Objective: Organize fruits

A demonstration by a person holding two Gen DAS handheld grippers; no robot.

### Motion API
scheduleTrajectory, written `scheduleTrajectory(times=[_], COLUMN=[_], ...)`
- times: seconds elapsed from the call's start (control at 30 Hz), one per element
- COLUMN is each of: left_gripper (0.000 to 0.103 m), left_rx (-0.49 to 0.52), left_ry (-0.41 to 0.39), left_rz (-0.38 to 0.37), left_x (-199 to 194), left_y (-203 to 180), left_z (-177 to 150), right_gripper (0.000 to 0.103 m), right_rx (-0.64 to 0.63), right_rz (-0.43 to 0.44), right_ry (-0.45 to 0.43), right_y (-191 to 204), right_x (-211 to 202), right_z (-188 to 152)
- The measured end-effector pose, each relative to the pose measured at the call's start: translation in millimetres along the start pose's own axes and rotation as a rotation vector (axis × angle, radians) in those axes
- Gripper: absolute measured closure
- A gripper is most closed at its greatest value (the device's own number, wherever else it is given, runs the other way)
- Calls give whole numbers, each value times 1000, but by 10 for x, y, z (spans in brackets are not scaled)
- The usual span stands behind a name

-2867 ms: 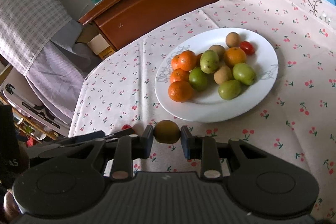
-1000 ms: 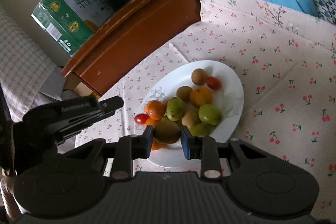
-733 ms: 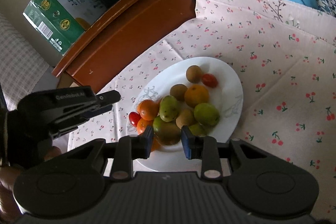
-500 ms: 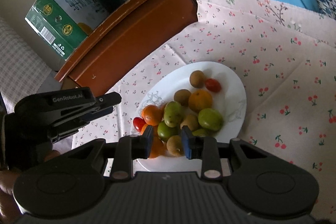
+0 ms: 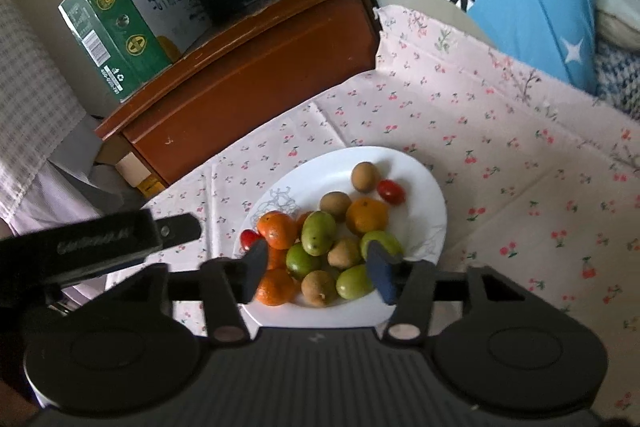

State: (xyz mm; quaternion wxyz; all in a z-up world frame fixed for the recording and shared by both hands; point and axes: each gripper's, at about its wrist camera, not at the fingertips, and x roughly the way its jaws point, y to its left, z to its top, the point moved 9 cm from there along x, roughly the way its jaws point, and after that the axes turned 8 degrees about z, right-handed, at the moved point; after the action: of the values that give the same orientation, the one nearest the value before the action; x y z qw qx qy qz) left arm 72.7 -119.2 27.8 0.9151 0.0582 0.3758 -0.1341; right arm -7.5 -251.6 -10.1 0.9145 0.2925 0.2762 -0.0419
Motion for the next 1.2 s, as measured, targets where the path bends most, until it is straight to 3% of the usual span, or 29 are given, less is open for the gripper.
scheduleTrajectory(times=[0.13,0.37,0.77,1.2], left_gripper=[19,18,16,16], left_rx=[16,52,60,64], left_ry=[23,72,117,168], left_rz=[34,79,91,112], left_x=[-66,-147,-193,-35], left_y=[47,91,74,21], left_z=[-116,-279,-411,-478], right_gripper=[28,20,9,8], right_rx=[-8,-29,-89,-96], right_rz=[-34,-78,-194,-286], right_ry=[5,-3,30,136], right_y=[-25,-79,-201,-306], right_x=[-91,-309,-413,-191], right_z=[43,150,104,-97])
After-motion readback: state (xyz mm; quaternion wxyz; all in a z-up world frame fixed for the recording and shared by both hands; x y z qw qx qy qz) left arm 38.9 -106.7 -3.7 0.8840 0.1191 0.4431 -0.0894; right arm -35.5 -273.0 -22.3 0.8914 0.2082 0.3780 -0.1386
